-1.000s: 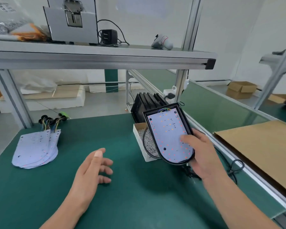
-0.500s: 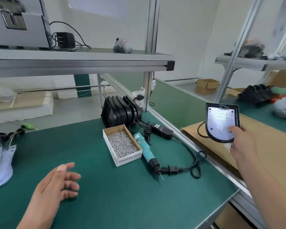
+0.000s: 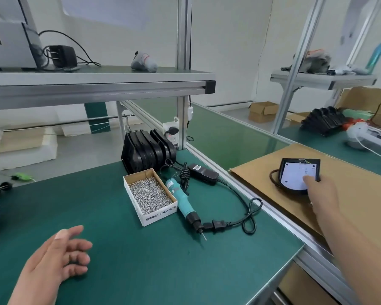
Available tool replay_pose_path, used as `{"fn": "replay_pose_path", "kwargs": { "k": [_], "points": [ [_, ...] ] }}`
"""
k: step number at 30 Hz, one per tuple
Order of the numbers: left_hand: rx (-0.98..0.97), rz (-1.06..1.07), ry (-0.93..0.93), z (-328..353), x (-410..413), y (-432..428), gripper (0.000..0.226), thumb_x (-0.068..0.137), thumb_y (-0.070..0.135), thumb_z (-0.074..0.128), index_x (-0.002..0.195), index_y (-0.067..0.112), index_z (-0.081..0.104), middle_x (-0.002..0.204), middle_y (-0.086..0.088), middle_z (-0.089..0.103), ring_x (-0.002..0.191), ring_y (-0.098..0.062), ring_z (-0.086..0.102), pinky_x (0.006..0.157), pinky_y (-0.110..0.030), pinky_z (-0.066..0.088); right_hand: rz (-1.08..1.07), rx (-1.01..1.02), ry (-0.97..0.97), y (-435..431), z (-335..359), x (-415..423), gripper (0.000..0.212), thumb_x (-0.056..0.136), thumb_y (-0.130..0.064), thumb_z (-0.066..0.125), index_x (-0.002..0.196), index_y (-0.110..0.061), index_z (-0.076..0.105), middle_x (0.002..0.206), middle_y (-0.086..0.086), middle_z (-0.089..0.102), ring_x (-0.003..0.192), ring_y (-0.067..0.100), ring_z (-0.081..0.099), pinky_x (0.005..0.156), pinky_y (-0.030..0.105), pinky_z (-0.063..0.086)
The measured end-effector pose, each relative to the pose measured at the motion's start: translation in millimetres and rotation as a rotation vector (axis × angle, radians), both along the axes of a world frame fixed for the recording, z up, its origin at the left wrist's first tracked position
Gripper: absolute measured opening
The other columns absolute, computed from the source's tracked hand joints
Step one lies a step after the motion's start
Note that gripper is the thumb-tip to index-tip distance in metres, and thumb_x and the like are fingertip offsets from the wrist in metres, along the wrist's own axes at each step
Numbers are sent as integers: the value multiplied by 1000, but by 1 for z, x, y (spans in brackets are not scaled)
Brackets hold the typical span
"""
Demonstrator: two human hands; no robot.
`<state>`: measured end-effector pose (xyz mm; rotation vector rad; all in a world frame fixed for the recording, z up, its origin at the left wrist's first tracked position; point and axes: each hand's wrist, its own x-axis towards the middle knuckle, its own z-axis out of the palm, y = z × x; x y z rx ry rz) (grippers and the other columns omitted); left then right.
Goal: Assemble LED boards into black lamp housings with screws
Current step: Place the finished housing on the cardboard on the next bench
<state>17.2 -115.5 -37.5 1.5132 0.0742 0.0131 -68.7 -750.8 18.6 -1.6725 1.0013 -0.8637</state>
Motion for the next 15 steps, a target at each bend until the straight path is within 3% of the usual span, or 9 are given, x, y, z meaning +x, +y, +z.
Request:
{"fn": "replay_pose_path", "kwargs": {
  "k": [5, 10, 15],
  "points": [
    [8, -11, -23, 6, -10, -3, 34, 112, 38, 47, 117, 13, 70, 83, -14, 75, 58, -24, 65, 46, -31, 57, -61, -182, 39, 6, 1, -6, 25, 89, -38, 53, 106, -20, 58, 111, 9, 67, 99, 38, 61, 88, 53, 54],
    [26, -22, -60, 14, -22, -7, 39, 107, 46, 48, 121, 17, 70, 91, -17, 75, 63, -24, 64, 50, -32, 56, -106, -413, 105, 19, -2, -2, 55, 90, -37, 52, 139, -13, 56, 137, 16, 59, 128, 41, 50, 110, 60, 40],
    [19, -25, -64, 18, -26, -9, 41, 104, 47, 50, 121, 17, 71, 92, -17, 75, 64, -24, 63, 51, -31, 54, -118, -456, 191, 28, -8, 5, 58, 85, -43, 49, 137, -18, 55, 140, 15, 53, 128, 43, 48, 108, 69, 42]
  ]
}}
